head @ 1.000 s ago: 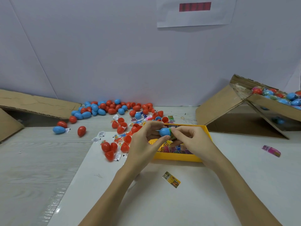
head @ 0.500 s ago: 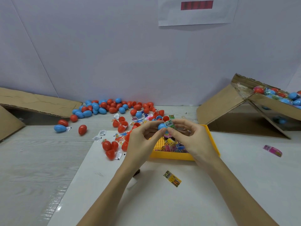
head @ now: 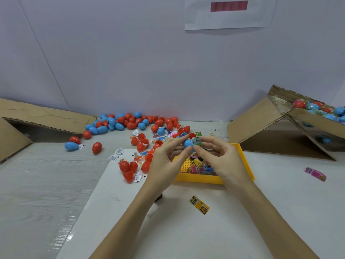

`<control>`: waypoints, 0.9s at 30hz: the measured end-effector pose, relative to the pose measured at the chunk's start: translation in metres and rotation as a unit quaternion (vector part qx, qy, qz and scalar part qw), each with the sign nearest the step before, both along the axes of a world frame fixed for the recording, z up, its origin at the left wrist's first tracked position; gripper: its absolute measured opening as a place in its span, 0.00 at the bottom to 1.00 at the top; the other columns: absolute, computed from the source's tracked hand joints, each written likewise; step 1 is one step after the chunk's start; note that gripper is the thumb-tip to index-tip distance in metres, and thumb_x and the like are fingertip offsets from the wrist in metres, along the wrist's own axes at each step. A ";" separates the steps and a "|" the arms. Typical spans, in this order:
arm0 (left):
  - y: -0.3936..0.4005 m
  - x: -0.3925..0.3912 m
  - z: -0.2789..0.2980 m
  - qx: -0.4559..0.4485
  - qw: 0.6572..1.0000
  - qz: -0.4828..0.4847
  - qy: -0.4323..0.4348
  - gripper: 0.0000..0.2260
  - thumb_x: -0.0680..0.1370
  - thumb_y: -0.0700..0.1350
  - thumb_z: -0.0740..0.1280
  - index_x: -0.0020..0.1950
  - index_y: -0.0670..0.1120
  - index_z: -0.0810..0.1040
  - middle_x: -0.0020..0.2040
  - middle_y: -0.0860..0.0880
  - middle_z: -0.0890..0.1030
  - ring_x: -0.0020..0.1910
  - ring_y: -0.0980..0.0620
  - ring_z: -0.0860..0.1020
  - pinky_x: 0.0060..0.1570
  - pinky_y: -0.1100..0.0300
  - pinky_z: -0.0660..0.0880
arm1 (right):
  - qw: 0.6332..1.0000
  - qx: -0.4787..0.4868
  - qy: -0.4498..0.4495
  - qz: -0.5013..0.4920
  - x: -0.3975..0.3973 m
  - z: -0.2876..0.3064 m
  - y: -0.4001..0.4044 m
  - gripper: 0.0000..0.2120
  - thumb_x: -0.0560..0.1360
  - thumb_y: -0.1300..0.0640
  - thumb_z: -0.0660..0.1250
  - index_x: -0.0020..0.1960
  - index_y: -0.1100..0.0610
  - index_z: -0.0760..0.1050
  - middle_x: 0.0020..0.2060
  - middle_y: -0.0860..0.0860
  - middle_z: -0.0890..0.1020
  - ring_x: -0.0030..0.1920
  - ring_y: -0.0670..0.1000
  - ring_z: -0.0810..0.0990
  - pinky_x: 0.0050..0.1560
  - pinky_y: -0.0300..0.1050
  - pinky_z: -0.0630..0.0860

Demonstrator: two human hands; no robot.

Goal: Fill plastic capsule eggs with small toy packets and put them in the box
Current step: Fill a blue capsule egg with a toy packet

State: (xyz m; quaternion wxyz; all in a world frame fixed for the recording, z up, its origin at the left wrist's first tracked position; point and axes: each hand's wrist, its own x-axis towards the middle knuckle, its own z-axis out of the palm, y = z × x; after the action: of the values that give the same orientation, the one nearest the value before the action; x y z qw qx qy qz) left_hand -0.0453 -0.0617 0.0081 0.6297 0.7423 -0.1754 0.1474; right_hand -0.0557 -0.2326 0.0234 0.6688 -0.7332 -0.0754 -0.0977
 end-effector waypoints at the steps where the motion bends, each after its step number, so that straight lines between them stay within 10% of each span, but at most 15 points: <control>1: -0.001 -0.001 0.000 0.029 0.999 -0.007 -0.018 0.22 0.77 0.41 0.74 0.71 0.46 0.77 0.60 0.49 0.81 0.56 0.52 0.83 0.59 0.59 0.80 | 1.000 0.012 0.006 -0.001 0.000 0.001 0.000 0.18 0.67 0.41 0.75 0.56 0.40 0.82 0.53 0.47 0.87 0.52 0.45 0.86 0.50 0.45 0.85; 15: 0.000 0.001 -0.003 0.128 0.969 0.079 -0.194 0.20 0.75 0.37 0.76 0.67 0.41 0.80 0.54 0.47 0.79 0.50 0.53 0.81 0.52 0.59 0.81 | 0.987 0.121 0.090 0.054 -0.006 0.004 0.006 0.13 0.73 0.49 0.76 0.58 0.47 0.85 0.50 0.52 0.88 0.53 0.53 0.88 0.49 0.42 0.84; 27: -0.007 0.000 -0.012 0.162 0.945 0.126 -0.254 0.15 0.83 0.43 0.67 0.70 0.44 0.78 0.64 0.52 0.81 0.67 0.54 0.75 0.68 0.60 0.70 | 0.894 0.367 0.212 0.143 -0.004 0.006 0.011 0.13 0.71 0.60 0.77 0.56 0.57 0.87 0.56 0.57 0.86 0.53 0.53 0.87 0.48 0.43 0.84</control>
State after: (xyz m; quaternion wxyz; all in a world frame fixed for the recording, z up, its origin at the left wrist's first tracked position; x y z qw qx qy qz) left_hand -0.0453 -0.0689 -0.0036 0.4116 0.7886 -0.2555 0.3787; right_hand -0.0597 -0.2219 0.0295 0.8972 -0.4202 0.0051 0.1358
